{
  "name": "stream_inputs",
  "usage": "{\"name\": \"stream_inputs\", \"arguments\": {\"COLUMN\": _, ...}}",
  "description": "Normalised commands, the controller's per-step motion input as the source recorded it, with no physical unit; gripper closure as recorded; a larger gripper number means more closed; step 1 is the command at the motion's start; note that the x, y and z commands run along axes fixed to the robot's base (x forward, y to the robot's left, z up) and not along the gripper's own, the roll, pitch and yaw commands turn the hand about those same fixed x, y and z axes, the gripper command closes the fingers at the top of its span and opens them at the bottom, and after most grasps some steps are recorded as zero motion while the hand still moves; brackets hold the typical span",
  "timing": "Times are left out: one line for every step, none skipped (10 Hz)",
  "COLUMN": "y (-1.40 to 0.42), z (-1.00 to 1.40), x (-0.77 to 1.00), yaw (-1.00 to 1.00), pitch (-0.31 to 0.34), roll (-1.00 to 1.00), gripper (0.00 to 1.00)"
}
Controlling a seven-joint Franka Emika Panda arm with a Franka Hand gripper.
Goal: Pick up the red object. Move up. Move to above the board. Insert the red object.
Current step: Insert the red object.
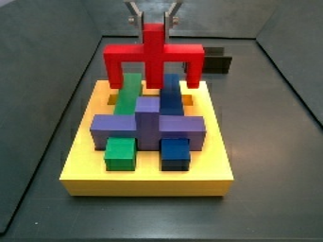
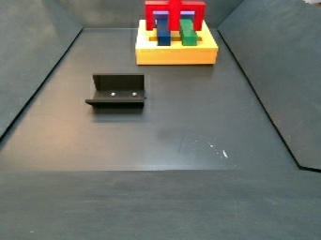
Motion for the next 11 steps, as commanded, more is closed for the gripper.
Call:
{"name": "stream_inputs", "arguments": {"y": 0.0, "z": -0.21, "x": 0.0, "yaw": 0.03, "pitch": -0.004, "roll": 0.06, "gripper": 1.0}}
{"name": "stream_inputs", "arguments": {"y": 0.0, "z": -0.1, "x": -0.05, "yaw": 0.0, "pitch": -0.011, "roll": 0.02, "gripper": 1.0}}
{"name": "stream_inputs", "arguments": {"y": -0.02, "z": 0.0, "x": -0.01, "yaw": 0.0, "pitch": 0.0, "roll": 0.0, "gripper": 1.0}}
{"name": "stream_inputs", "arguments": {"y": -0.04, "z": 0.0, "x": 0.0, "yaw": 0.0, "pitch": 0.0, "roll": 0.0, "gripper": 1.0}}
{"name": "stream_inputs", "arguments": {"y": 0.0, "z": 0.03, "x": -0.01, "yaw": 0.0, "pitch": 0.0, "roll": 0.0, "gripper": 1.0}}
{"name": "stream_inputs", "arguments": {"y": 0.0, "z": 0.0, "x": -0.18, "yaw": 0.0, "pitch": -0.02, "roll": -0.01, "gripper": 1.0}}
{"name": "stream_inputs", "arguments": {"y": 0.0, "z": 0.0, "x": -0.03, "yaw": 0.0, "pitch": -0.02, "roll": 0.0, "gripper": 1.0}}
{"name": "stream_inputs", "arguments": {"y": 0.0, "z": 0.0, "x": 0.0, "yaw": 0.0, "pitch": -0.03, "roll": 0.0, "gripper": 1.0}}
{"name": "stream_inputs", "arguments": {"y": 0.0, "z": -0.01, "x": -0.04, "yaw": 0.0, "pitch": -0.053, "roll": 0.0, "gripper": 1.0}}
{"name": "stream_inputs", "arguments": {"y": 0.0, "z": 0.0, "x": -0.17, "yaw": 0.0, "pitch": -0.06, "roll": 0.0, "gripper": 1.0}}
{"name": "stream_inputs", "arguments": {"y": -0.01, "z": 0.0, "x": -0.13, "yaw": 0.0, "pitch": -0.051, "roll": 0.0, "gripper": 1.0}}
